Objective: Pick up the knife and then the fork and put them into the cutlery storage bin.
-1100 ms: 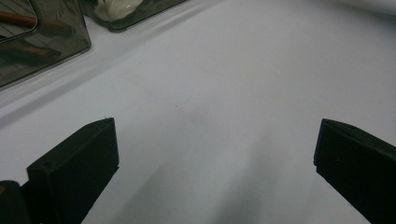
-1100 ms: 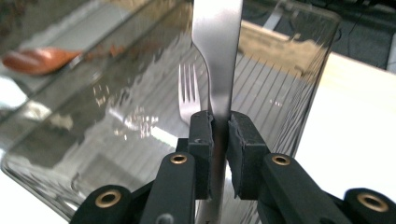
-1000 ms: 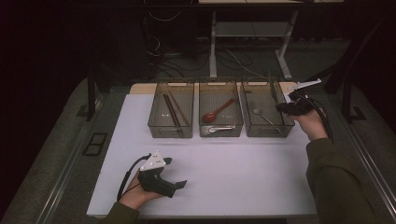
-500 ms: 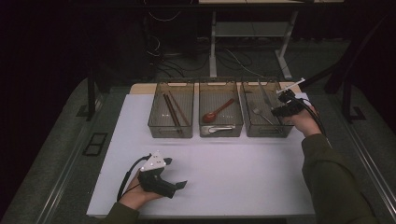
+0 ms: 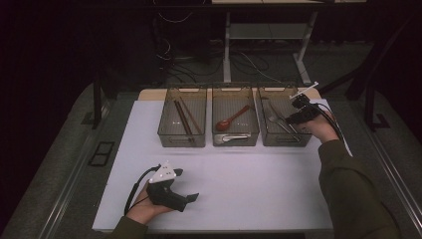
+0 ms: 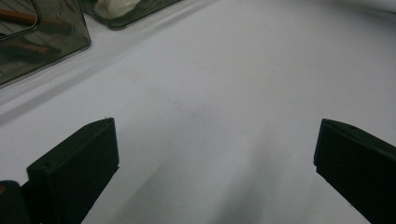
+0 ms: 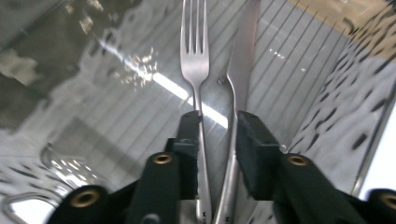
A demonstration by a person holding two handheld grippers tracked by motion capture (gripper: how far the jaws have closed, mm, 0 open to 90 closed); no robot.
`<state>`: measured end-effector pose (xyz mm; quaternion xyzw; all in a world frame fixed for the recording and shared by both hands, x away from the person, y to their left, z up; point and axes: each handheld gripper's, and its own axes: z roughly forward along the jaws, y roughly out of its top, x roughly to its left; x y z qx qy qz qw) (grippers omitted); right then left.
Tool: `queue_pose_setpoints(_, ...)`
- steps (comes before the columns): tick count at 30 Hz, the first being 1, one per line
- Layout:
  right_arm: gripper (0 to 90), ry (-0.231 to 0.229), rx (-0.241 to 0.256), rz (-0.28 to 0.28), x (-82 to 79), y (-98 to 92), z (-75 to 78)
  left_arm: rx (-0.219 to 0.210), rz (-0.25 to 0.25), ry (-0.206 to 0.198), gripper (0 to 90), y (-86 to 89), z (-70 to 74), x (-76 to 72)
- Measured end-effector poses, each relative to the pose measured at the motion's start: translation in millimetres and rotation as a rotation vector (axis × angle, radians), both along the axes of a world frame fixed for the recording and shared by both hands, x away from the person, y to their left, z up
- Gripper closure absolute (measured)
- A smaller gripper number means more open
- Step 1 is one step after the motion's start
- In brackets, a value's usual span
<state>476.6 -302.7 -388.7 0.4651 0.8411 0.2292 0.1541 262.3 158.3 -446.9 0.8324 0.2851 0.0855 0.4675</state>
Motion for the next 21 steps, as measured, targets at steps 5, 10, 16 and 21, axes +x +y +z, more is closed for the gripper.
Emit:
queue_pose_setpoints(5,52.7,-0.036,0.094,-0.010,-4.6,-8.3,5.6,0.002,0.001,0.001,0.0,0.2,-0.3,0.1)
queue_pose_setpoints(10,39.8,-0.065,0.167,-0.042,-9.9,-16.1,6.4,0.001,0.004,0.002,0.0,0.2,-0.3,0.2)
queue_pose_setpoints(16,29.7,-0.112,0.250,-0.077,-18.4,-24.3,8.6,0.005,0.006,0.007,0.0,-0.3,-0.5,1.4)
queue_pose_setpoints(21,20.8,-0.157,0.306,-0.076,-24.8,-28.8,8.9,0.000,0.012,0.004,0.0,0.3,0.3,1.5)
